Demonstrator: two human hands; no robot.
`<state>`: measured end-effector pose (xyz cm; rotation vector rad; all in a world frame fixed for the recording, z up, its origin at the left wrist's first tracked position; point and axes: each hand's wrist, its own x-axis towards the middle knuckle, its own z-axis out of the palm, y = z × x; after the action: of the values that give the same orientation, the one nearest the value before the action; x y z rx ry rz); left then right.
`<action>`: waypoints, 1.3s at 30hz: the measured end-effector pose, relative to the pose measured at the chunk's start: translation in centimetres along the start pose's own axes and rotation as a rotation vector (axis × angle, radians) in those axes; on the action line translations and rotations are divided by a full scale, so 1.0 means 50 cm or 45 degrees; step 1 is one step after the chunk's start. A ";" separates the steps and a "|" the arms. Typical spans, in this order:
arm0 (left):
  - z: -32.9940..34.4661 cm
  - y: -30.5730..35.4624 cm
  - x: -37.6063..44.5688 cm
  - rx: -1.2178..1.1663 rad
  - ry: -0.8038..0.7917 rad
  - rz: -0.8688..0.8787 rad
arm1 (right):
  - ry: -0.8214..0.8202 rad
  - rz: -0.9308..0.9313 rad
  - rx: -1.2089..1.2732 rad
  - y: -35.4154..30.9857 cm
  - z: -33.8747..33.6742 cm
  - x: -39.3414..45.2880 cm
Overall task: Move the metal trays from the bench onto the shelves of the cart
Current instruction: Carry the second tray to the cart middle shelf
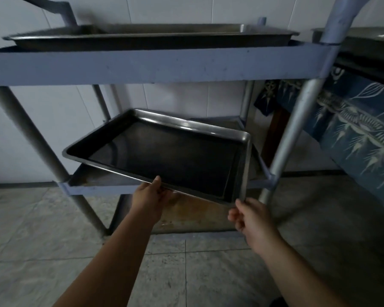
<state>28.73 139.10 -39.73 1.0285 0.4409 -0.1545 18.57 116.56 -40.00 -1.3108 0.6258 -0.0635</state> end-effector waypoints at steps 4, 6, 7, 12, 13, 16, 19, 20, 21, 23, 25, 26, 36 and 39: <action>0.026 -0.008 0.020 0.027 -0.133 -0.170 | 0.119 0.006 0.086 -0.045 -0.013 0.060; 0.021 0.000 0.043 0.056 -0.055 -0.131 | 0.157 -0.008 0.082 -0.060 -0.018 0.095; 0.015 0.006 0.056 0.070 0.012 -0.075 | 0.169 -0.021 0.073 -0.065 -0.020 0.114; 0.015 0.010 0.087 0.032 0.120 -0.074 | 0.263 -0.023 0.042 -0.081 -0.036 0.195; 0.021 0.005 0.089 0.029 0.121 -0.093 | 0.279 -0.008 0.074 -0.081 -0.038 0.206; 0.038 -0.012 0.096 0.020 0.168 -0.067 | 0.313 0.024 0.218 -0.073 -0.028 0.228; 0.053 -0.015 0.105 0.024 0.149 -0.055 | 0.350 0.054 0.413 -0.083 -0.004 0.242; 0.057 -0.012 0.109 0.044 0.134 -0.068 | 0.354 0.085 0.492 -0.091 0.002 0.246; 0.060 -0.008 0.114 0.060 0.125 -0.079 | 0.352 0.123 0.565 -0.099 0.006 0.250; 0.065 -0.001 0.125 0.094 0.110 -0.103 | 0.322 0.188 0.651 -0.109 0.003 0.258; 0.066 0.001 0.129 0.172 0.078 -0.122 | 0.273 0.221 0.692 -0.115 -0.003 0.263; 0.063 0.001 0.130 0.208 0.069 -0.123 | 0.253 0.226 0.707 -0.115 -0.005 0.263; 0.042 0.003 0.035 1.835 -0.185 0.492 | 0.150 -0.335 -0.705 -0.067 -0.002 0.128; 0.044 0.037 -0.049 2.347 -0.350 0.594 | -0.066 -0.434 -1.553 -0.095 -0.012 0.040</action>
<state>27.76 138.00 -36.28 2.8212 -0.3866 -0.2752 21.41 113.94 -36.54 -2.5826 0.3610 0.0949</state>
